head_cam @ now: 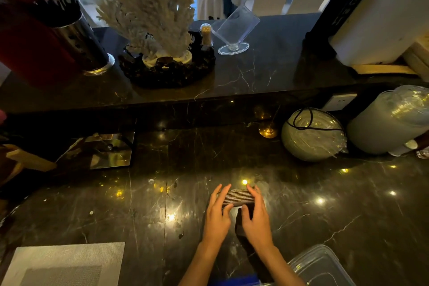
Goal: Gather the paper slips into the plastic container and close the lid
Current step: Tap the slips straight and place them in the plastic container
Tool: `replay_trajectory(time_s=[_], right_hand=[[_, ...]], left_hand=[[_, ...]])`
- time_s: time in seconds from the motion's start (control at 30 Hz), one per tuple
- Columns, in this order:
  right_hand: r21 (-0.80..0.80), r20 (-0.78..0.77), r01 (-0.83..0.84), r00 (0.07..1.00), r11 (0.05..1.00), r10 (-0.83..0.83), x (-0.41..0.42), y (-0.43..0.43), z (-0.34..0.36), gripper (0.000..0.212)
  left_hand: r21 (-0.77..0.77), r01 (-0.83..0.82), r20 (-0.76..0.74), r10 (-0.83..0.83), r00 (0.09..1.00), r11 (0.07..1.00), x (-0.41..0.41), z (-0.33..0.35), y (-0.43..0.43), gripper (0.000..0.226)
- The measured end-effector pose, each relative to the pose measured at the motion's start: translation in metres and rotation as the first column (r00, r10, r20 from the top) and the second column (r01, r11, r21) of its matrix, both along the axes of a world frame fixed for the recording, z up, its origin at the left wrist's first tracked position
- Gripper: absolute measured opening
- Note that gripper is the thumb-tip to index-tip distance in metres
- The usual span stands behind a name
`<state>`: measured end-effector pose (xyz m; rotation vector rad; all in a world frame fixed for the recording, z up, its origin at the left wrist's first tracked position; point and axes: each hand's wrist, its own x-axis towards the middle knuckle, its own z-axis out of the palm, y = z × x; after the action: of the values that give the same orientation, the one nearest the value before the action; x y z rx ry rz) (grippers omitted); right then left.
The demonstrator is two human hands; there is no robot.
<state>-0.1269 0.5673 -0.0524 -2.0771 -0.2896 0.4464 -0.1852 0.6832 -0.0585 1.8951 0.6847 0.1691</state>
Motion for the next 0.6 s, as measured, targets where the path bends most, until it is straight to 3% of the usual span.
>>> replay_trajectory(time_s=[0.1,0.2,0.33,0.43,0.6], right_hand=[[0.115,-0.036,0.099,0.995,0.988,-0.095,0.012,0.013,0.007,0.021],[0.205,-0.105,0.253,0.966,0.945,-0.236,0.019,0.03,0.011,0.007],[0.273,-0.122,0.388,0.922,0.88,-0.368,0.014,0.04,0.008,0.02],[0.275,-0.146,0.421,0.907,0.864,-0.395,0.018,0.041,0.005,0.022],[0.249,-0.152,0.387,0.921,0.888,-0.359,0.021,0.038,0.0,0.019]], left_hand=[[0.006,0.001,0.007,-0.001,1.0,1.0,0.0,0.001,0.001,0.061],[-0.006,-0.025,0.02,0.025,0.999,1.0,0.0,0.002,-0.001,0.059],[-0.217,-0.059,0.086,0.079,0.993,0.974,0.002,0.006,-0.005,0.055],[-0.342,-0.24,0.099,0.288,0.952,0.909,0.01,0.013,-0.007,0.052],[-0.37,-0.396,0.096,0.458,0.884,0.84,0.03,0.009,-0.005,0.026]])
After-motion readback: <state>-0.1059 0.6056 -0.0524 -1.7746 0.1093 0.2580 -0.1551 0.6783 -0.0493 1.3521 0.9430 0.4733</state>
